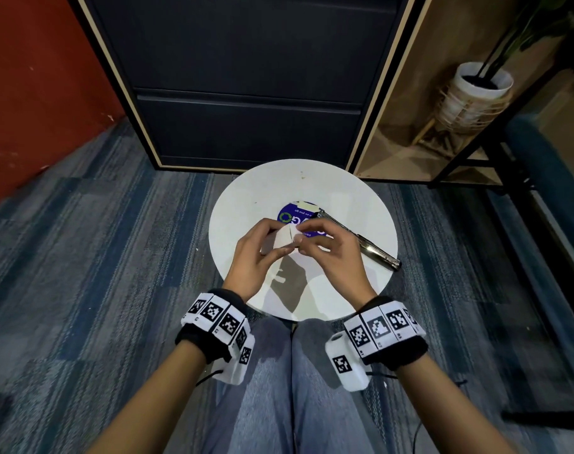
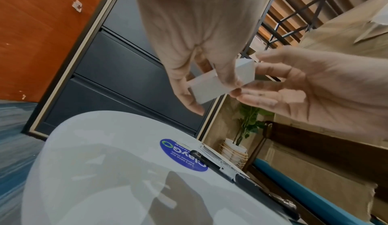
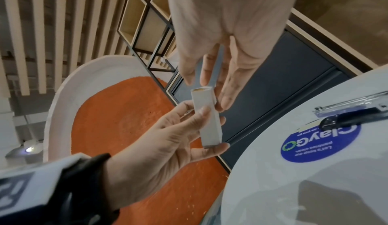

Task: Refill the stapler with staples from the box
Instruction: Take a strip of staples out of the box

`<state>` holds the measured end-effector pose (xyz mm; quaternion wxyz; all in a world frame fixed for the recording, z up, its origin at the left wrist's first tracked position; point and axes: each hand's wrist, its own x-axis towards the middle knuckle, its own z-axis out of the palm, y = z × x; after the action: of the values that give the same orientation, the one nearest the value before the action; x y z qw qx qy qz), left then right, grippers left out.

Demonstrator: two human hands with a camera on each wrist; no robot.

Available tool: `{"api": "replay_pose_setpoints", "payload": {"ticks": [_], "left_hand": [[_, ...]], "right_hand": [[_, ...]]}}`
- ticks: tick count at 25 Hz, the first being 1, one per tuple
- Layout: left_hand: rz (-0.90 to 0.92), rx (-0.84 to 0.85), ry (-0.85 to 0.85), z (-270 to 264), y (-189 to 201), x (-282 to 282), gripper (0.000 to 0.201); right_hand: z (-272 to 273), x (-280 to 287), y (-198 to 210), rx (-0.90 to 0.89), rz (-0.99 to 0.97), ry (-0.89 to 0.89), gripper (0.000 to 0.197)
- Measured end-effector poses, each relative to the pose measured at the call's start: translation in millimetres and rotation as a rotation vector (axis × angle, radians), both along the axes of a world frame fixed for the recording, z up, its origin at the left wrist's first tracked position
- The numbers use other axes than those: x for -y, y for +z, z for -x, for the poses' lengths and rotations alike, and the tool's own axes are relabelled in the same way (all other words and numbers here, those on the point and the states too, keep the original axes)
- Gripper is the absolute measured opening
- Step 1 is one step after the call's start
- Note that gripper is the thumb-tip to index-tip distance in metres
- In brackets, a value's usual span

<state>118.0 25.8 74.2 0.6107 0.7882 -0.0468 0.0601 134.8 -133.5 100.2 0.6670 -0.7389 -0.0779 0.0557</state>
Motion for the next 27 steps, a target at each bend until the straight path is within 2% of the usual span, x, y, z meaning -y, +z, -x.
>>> {"api": "replay_pose_setpoints", "payload": {"ticks": [6, 8, 10, 12, 15, 17, 19, 22, 27], "left_hand": [[-0.152, 0.16, 0.097, -0.3, -5.0, 3.7, 0.02], [-0.224, 0.167, 0.1, 0.5, -7.1, 3.8, 0.02], [-0.266, 0.163, 0.099, 0.9, -7.9, 5.3, 0.022], [-0.245, 0.179, 0.109, 0.9, -8.1, 7.2, 0.023], [-0.163, 0.149, 0.122, 0.0, -7.8, 8.5, 0.025], [-0.075, 0.091, 0.121, 0.6, -6.0, 7.4, 0.027], [0.0, 0.056, 0.106, 2.0, -3.4, 6.3, 0.031], [0.085, 0.048, 0.037, 4.7, 0.1, 7.3, 0.036], [0.062, 0.058, 0.013, 5.9, -0.7, 6.9, 0.027]], "right_hand": [[-5.7, -11.0, 3.1, 0.04, 0.057, -0.083, 0.011], [-5.2, -14.6, 2.5, 0.1, 0.153, -0.083, 0.014], [-2.2, -16.9, 1.1, 0.244, 0.327, -0.039, 0.016], [0.5, -17.7, -0.3, 0.319, 0.392, -0.031, 0.018], [-0.2, -12.5, -0.6, 0.233, 0.195, -0.105, 0.031], [-1.2, -8.0, -0.8, 0.128, 0.086, -0.111, 0.026], [-1.7, -5.0, -1.7, 0.162, 0.13, -0.156, 0.014], [-3.1, -4.4, 0.1, 0.329, 0.267, -0.181, 0.017], [-5.8, -4.5, 4.3, 0.257, 0.248, -0.093, 0.018]]}}
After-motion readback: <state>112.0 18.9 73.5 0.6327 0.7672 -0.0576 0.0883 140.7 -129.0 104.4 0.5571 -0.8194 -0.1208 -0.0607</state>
